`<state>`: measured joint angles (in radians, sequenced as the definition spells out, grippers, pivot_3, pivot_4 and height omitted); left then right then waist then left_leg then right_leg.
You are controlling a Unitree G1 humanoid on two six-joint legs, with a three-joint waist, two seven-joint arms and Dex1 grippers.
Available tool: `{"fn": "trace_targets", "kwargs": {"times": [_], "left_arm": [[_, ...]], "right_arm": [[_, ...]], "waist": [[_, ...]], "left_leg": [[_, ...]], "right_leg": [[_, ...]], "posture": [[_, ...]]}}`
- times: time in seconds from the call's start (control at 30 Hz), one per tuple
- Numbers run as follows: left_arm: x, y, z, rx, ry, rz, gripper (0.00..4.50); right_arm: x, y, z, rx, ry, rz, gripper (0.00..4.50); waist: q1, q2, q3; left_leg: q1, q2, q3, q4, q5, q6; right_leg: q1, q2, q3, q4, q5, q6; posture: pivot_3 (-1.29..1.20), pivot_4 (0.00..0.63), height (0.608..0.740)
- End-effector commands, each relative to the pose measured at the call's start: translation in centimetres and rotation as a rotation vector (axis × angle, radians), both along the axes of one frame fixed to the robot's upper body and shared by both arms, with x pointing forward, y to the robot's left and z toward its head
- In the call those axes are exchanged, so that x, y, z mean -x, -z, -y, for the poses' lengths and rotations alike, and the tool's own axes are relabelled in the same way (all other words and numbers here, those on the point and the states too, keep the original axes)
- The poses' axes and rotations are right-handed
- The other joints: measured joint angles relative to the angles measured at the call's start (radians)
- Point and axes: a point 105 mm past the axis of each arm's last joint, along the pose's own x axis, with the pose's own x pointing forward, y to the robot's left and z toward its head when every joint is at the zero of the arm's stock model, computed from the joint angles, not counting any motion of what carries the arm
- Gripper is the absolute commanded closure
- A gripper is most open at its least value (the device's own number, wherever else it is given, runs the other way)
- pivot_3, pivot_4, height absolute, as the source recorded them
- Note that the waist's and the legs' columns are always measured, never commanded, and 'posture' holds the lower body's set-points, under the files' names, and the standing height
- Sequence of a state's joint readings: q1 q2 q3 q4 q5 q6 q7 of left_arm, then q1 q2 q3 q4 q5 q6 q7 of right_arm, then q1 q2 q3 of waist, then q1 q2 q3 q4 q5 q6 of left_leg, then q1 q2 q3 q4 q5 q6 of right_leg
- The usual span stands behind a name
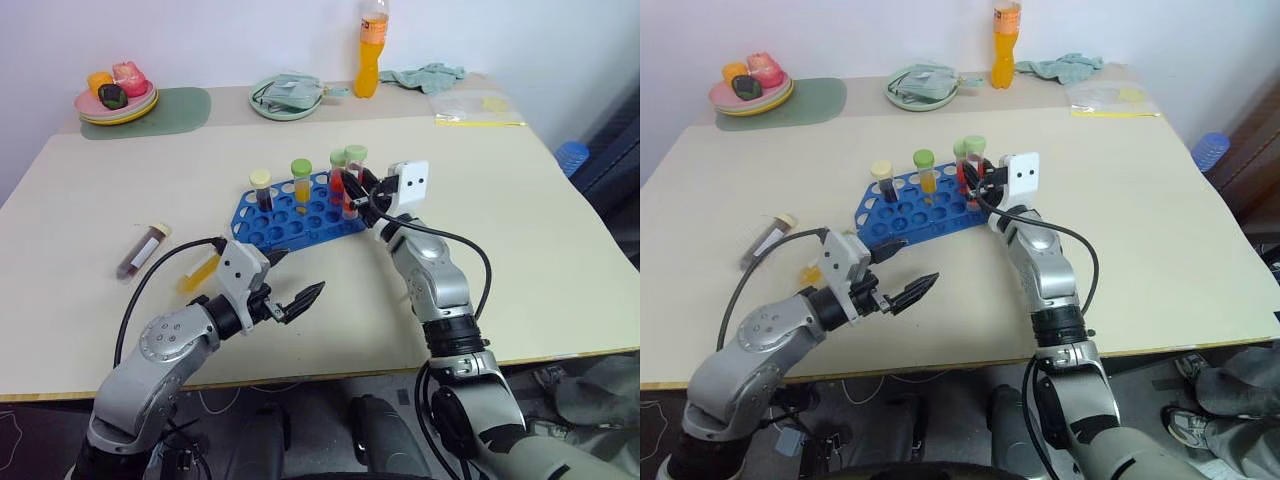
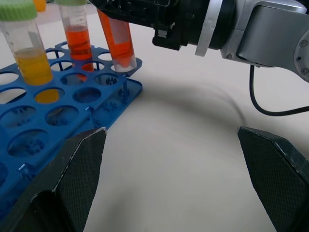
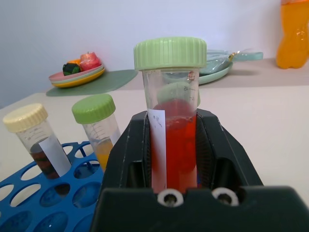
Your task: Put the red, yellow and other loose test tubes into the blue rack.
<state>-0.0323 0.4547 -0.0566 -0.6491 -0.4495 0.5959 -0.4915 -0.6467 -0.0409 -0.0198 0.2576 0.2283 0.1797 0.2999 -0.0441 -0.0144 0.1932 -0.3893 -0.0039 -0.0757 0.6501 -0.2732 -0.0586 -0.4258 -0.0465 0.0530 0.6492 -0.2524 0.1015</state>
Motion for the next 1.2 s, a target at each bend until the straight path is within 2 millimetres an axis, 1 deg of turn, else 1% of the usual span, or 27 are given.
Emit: {"fn": "trace_targets", "kwargs": {"times": [0.03, 0.17, 0.33, 0.7, 0.83, 0.87, 0.9, 0.93, 1.03, 1.07, 1.13, 1.2], "left_arm": [[0.2, -0.4, 0.1, 0.007, 0.005, 0.042, 0.0], [0.2, -0.2, 0.0, 0.009, 0.003, 0.046, 0.0], [0.2, 0.0, -0.2, 0.007, 0.001, 0.05, 0.0], [0.3, 0.7, -0.9, -0.003, -0.006, 0.042, 0.0], [0.3, 0.6, -0.9, -0.006, -0.012, 0.046, 0.0], [0.3, 0.5, -0.9, -0.005, -0.015, 0.048, 0.0], [0.2, 0.4, -0.9, -0.006, -0.021, 0.049, 0.0], [0.1, 0.3, -0.9, -0.008, -0.028, 0.051, 0.0], [-0.2, -0.3, -1.7, -0.021, -0.068, 0.057, 0.0], [-0.4, -0.5, -2.0, -0.021, -0.08, 0.058, 0.0], [-1.1, -1.4, -4.1, -0.051, -0.146, 0.038, 0.0], [-1.6, -2.4, -6.0, -0.059, -0.203, 0.005, 0.0]], "right_arm": [[-0.3, -1.4, -0.1, -0.018, 0.025, 0.061, 3.69], [-0.7, -1.3, 0.2, -0.016, 0.063, 0.076, 3.69], [-0.7, -0.9, 0.3, -0.007, 0.089, 0.105, 3.69], [0.4, 0.4, -1.0, 0.051, 0.056, 0.19, 3.69], [0.5, 0.8, -1.2, 0.05, 0.043, 0.195, 3.69], [0.5, 0.7, -1.2, 0.044, 0.041, 0.196, 2.72], [0.6, 0.6, -1.2, 0.041, 0.039, 0.204, 2.38], [0.6, 0.3, -1.2, 0.04, 0.039, 0.214, 1.76], [0.8, -0.7, -1.1, 0.051, 0.045, 0.254, 0.23], [0.9, -1.0, -1.0, 0.054, 0.045, 0.263, 0.1], [1.1, -2.2, 0.2, 0.06, 0.044, 0.288, 0.1], [1.5, -2.9, 0.9, 0.078, 0.035, 0.3, 0.1]], "waist": [[0.0, 0.0, 0.0], [0.0, 0.0, 0.0], [0.0, 0.0, 0.0], [0.0, 0.0, 0.0], [-0.001, 0.0, 0.0], [-0.001, 0.0, 0.0], [-0.001, 0.0, 0.0], [-0.001, 0.0, 0.0], [-0.001, 0.0, 0.0], [-0.001, 0.0, 0.0], [0.0, 0.0, 0.0], [0.001, 0.0, 0.0]], "left_leg": [[0.0, 0.0, 0.0, 0.0, 0.0, 0.0], [0.0, 0.0, 0.0, 0.0, 0.0, 0.0], [0.0, 0.0, 0.0, 0.0, 0.0, 0.0], [0.0, 0.0, 0.0, 0.0, 0.0, 0.0], [0.0, 0.0, 0.0, 0.0, 0.0, 0.0], [0.0, 0.0, 0.0, 0.0, 0.0, 0.0], [0.0, 0.0, 0.0, 0.0, 0.0, 0.0], [0.0, 0.0, 0.0, 0.0, 0.0, 0.0], [0.0, 0.0, 0.0, 0.0, 0.0, 0.0], [0.0, 0.0, 0.0, 0.0, 0.0, 0.0], [0.0, 0.0, 0.0, 0.0, 0.0, 0.0], [0.0, 0.0, -0.001, 0.0, 0.0, 0.0]], "right_leg": [[0.0, 0.0, 0.0, 0.0, 0.0, 0.0], [0.0, 0.0, 0.0, 0.0, 0.0, 0.0], [0.0, 0.0, 0.0, 0.0, 0.0, 0.0], [0.0, 0.0, 0.0, 0.0, 0.0, 0.0], [0.0, 0.0, 0.0, 0.0, 0.0, 0.0], [0.0, 0.0, 0.0, 0.0, 0.0, 0.0], [0.0, 0.0, 0.0, 0.0, 0.0, 0.0], [0.0, 0.0, 0.0, 0.0, 0.0, 0.0], [0.0, 0.0, 0.0, 0.0, 0.0, 0.0], [0.0, 0.0, 0.0, 0.0, 0.0, 0.0], [0.0, 0.0, 0.0, 0.0, 0.0, 0.0], [0.0, 0.0, -0.001, 0.0, 0.0, 0.0]], "posture": [[0.0, 0.15, 0.74], [0.0, 0.15, 0.74], [0.0, 0.15, 0.74], [0.0, 0.15, 0.74], [0.0, 0.15, 0.74], [0.0, 0.15, 0.74], [0.0, 0.15, 0.74], [0.0, 0.15, 0.74], [0.0, 0.15, 0.74], [0.0, 0.15, 0.74], [0.0, 0.15, 0.74], [0.0, 0.15, 0.74]]}}
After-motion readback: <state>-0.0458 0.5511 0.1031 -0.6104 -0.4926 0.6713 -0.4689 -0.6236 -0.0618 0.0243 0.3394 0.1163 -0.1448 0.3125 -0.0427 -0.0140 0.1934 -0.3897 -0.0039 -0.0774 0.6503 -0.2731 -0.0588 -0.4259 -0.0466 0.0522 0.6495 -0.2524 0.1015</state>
